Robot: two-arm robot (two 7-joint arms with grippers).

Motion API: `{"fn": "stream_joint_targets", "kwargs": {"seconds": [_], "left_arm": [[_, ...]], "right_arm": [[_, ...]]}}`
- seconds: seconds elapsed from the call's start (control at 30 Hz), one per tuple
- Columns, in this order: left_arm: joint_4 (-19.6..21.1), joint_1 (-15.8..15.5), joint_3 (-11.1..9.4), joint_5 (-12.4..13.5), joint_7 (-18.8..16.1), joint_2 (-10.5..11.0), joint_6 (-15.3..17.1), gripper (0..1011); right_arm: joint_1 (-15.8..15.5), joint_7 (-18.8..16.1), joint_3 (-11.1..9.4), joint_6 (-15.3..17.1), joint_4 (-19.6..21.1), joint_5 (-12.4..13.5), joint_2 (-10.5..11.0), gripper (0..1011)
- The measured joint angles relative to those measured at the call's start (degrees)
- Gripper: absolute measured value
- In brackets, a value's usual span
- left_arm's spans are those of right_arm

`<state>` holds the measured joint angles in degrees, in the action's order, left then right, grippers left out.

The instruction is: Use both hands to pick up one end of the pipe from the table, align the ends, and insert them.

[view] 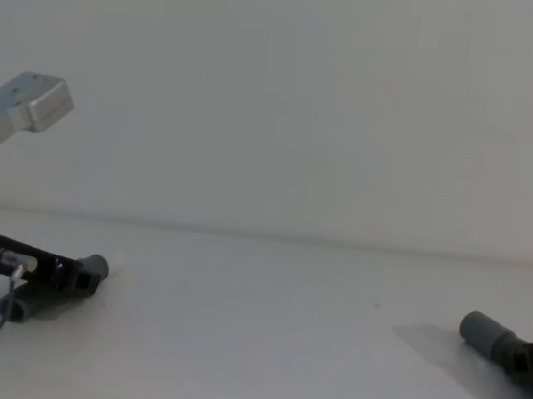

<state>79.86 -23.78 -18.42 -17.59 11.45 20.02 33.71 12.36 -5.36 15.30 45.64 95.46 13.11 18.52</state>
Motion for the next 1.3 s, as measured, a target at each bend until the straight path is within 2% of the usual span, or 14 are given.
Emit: {"fn": "stream_joint_targets", "kwargs": {"seconds": [0.37,0.57,0.77,1.1,1.3], "left_arm": [[0.0,0.0,0.0,0.0,0.0,0.0,0.0,348],[0.0,0.0,0.0,0.0,0.0,0.0,0.0,348],[0.0,0.0,0.0,0.0,0.0,0.0,0.0,348],[0.0,0.0,0.0,0.0,0.0,0.0,0.0,348],[0.0,0.0,0.0,0.0,0.0,0.0,0.0,348]], "right_arm": [[0.0,-0.1,0.0,0.0,0.0,0.0,0.1,229],[-0.3,-1.2,0.4,-0.9,0.4,-0.2,1.1,227],[-1.0,-3.4,1.2,-3.6,1.5,-1.1,3.8,227],[-3.4,-8.7,1.4,-11.3,4.8,-2.4,9.9,227],[-4.5,-11.7,1.2,-15.8,5.8,-2.6,12.5,227]]}}
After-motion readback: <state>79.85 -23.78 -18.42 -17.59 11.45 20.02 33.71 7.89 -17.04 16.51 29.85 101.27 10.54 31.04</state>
